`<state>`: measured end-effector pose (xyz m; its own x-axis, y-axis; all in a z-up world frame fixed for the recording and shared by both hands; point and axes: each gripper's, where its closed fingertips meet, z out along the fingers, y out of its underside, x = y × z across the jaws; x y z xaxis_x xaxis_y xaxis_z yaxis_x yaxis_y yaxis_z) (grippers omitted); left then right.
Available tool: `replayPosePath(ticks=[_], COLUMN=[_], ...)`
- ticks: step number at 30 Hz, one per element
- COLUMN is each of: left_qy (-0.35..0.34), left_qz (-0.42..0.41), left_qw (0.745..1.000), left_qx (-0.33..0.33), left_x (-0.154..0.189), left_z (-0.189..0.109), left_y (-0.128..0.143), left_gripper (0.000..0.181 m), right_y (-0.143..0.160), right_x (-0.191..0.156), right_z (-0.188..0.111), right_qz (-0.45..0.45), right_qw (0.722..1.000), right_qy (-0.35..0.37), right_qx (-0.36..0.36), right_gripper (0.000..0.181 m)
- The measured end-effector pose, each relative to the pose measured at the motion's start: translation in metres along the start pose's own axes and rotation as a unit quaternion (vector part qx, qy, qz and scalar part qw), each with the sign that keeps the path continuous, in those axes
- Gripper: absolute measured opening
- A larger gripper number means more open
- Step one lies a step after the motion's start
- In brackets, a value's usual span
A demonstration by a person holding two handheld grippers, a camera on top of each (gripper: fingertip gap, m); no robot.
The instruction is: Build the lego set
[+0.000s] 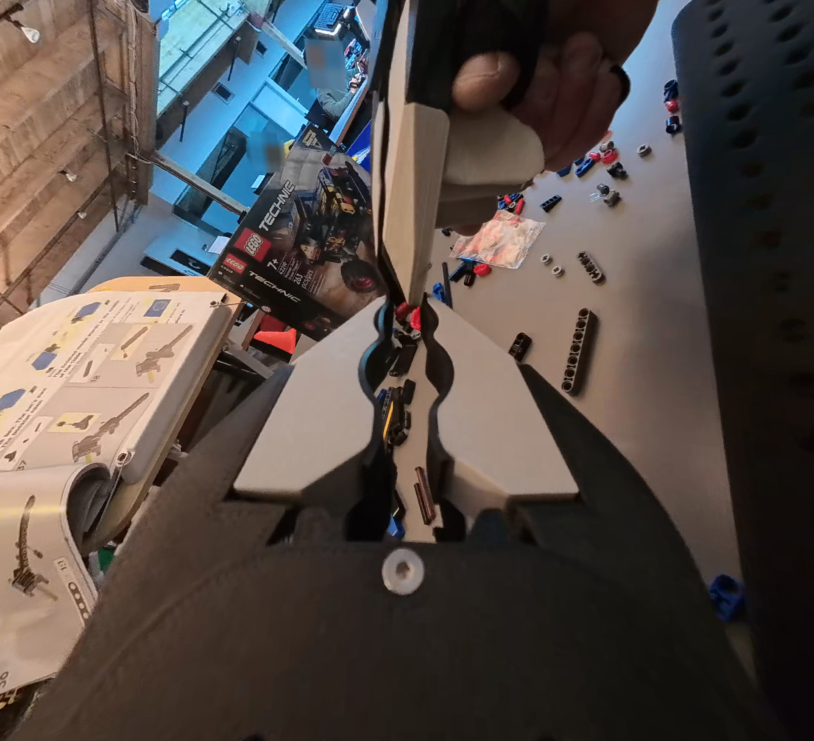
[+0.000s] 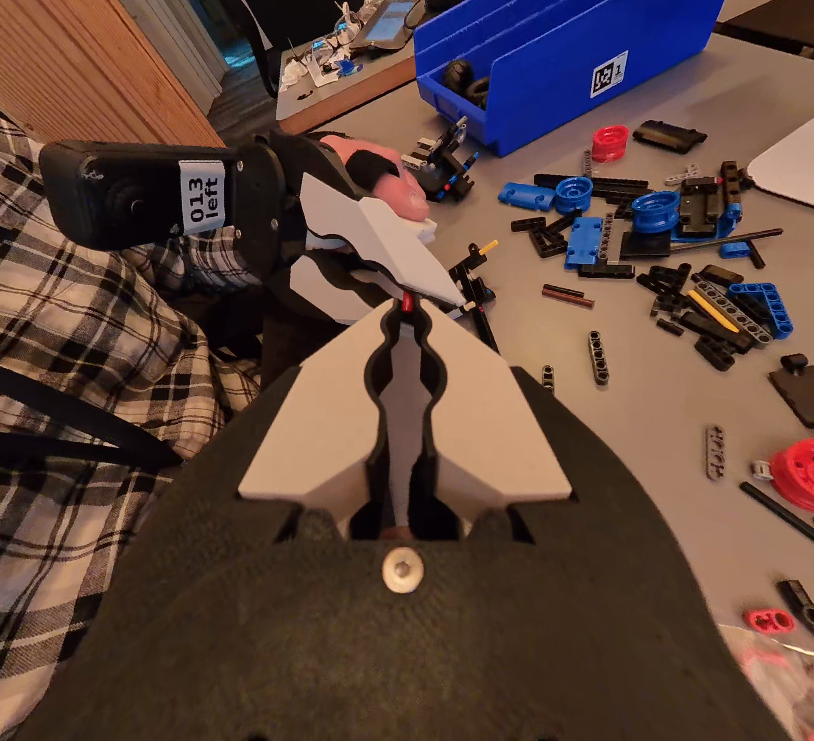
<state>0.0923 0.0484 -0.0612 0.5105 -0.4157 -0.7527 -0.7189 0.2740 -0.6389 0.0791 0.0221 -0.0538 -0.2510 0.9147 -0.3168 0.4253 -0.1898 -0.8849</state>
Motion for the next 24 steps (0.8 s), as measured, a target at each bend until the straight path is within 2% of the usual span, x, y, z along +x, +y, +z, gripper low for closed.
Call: replayPosePath(ticks=[15,24], left_qy=[-0.004,-0.033], left_qz=[-0.059,-0.047], left_qw=[0.998,0.998], left_qx=[0.019,0.024], left_x=[-0.01,-0.018], left_z=[-0.004,-0.008], left_y=[-0.004,-0.006], left_gripper=[0.007,0.009], right_y=[-0.013,-0.019], right_x=[-0.003,-0.003], right_z=[0.0,-0.002], right_qz=[0.035,0.04], right_qw=[0.996,0.994], right_qy=[-0.02,-0.017], right_qx=[0.078,0.096], right_gripper=[0.004,0.004])
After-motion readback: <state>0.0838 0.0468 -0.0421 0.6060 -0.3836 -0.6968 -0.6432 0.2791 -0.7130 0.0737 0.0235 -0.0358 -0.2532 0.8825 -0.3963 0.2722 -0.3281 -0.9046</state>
